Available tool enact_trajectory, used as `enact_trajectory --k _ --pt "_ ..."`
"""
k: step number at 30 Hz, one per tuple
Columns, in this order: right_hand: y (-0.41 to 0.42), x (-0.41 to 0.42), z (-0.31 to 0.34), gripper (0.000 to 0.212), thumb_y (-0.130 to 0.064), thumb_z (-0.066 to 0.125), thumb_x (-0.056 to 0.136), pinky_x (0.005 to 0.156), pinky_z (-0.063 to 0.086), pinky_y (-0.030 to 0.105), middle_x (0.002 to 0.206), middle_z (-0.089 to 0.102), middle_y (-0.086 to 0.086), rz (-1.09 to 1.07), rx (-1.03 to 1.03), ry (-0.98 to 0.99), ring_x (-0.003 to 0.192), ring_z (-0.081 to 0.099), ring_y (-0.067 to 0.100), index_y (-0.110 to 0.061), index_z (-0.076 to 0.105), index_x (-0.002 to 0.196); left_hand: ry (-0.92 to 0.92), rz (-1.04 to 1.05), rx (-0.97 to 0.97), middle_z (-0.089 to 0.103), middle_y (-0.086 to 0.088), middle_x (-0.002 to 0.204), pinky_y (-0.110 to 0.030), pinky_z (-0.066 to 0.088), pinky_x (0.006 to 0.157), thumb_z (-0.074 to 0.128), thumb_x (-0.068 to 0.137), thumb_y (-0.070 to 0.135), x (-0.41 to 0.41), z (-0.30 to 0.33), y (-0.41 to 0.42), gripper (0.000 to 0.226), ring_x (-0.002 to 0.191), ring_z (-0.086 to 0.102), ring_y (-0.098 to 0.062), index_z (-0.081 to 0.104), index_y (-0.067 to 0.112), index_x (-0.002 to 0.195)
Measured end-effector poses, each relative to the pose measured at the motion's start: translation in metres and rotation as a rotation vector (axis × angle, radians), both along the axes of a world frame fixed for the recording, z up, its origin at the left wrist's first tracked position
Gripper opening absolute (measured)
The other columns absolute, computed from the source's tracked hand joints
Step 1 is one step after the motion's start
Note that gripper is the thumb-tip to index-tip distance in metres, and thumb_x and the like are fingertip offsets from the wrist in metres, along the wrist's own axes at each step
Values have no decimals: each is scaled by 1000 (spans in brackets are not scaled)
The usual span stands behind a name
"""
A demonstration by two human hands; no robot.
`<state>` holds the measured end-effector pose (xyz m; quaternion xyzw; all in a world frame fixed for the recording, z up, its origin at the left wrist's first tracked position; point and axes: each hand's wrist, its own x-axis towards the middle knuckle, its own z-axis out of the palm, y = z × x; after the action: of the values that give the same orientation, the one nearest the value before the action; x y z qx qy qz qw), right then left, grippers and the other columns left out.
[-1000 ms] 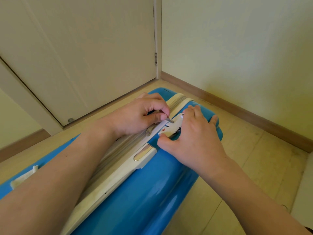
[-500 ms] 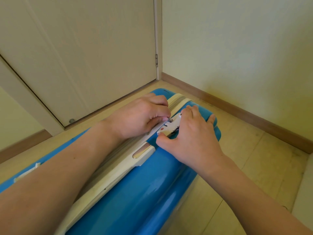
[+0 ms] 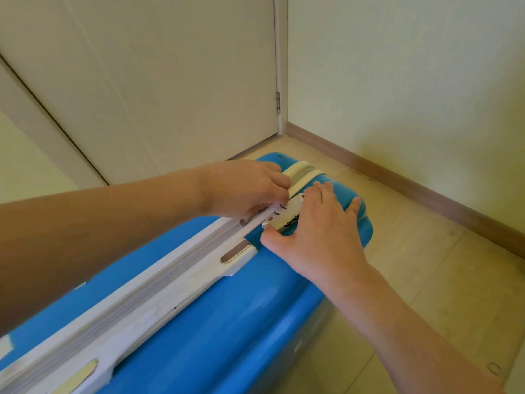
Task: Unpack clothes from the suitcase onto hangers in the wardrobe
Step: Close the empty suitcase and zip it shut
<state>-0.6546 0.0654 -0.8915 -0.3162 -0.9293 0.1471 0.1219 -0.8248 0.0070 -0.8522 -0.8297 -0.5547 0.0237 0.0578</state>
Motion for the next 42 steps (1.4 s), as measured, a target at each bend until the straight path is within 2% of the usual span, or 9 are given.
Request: enact_trajectory --k 6,10,12,15,17,20,24,34,42 --pt "-1 0 1 87 -67 41 74 115 9 64 143 39 10 -8 5 -20 141 25 27 -4 40 134 -137 179 84 65 1 88 -29 46 71 62 92 17 8 -5 -12 11 82 59 -19 71 14 98" --pt "-3 0 2 90 -69 45 73 114 8 64 145 38 12 -18 1 -4 141 26 27 -4 39 134 -461 555 44 58 6 94 -24 43 72 57 93 16 12 -11 -30 30 76 54 -11 57 25 122" --pt "-4 -1 2 93 -70 47 73 114 8 63 146 36 12 -28 11 -13 143 25 28 -2 38 135 -593 609 -11 54 7 98 -26 45 70 55 90 9 5 -12 -43 35 73 52 -10 52 34 115" --pt "-4 -4 2 95 -71 44 74 114 7 64 150 33 14 -28 31 -30 145 21 27 -1 35 138 -406 505 -63 49 13 114 -26 46 79 47 85 -4 -5 -7 -61 50 88 53 -7 58 38 110" --pt "-4 -5 3 95 -70 45 74 114 8 65 150 34 15 -22 33 -30 145 20 28 0 36 137 -150 386 7 50 9 123 -35 50 82 49 91 6 -11 -5 -67 42 101 56 -13 60 35 119" --pt "-5 -7 5 95 -71 45 73 114 8 65 149 34 15 -28 22 -25 145 21 28 0 36 136 143 198 102 58 2 121 -36 53 68 41 97 25 -16 1 -67 33 90 58 -21 61 29 123" --pt "-5 -7 4 99 -72 40 71 114 9 66 148 35 16 -27 36 -41 145 19 29 1 35 137 331 63 131 62 -2 112 -37 50 61 57 92 12 -18 3 -61 35 78 55 -26 57 20 126" --pt "-2 -4 2 94 -69 40 73 113 8 66 149 35 14 -12 33 -34 146 16 28 -1 37 138 555 -138 111 62 -1 114 -33 48 63 79 72 9 -19 16 -51 58 80 51 -22 59 16 126" --pt "-2 -5 1 94 -69 41 75 114 7 66 152 32 15 -12 37 -26 147 15 29 -1 34 140 494 -103 182 61 0 118 -33 47 63 76 77 10 -24 10 -53 56 88 44 -22 51 20 126"
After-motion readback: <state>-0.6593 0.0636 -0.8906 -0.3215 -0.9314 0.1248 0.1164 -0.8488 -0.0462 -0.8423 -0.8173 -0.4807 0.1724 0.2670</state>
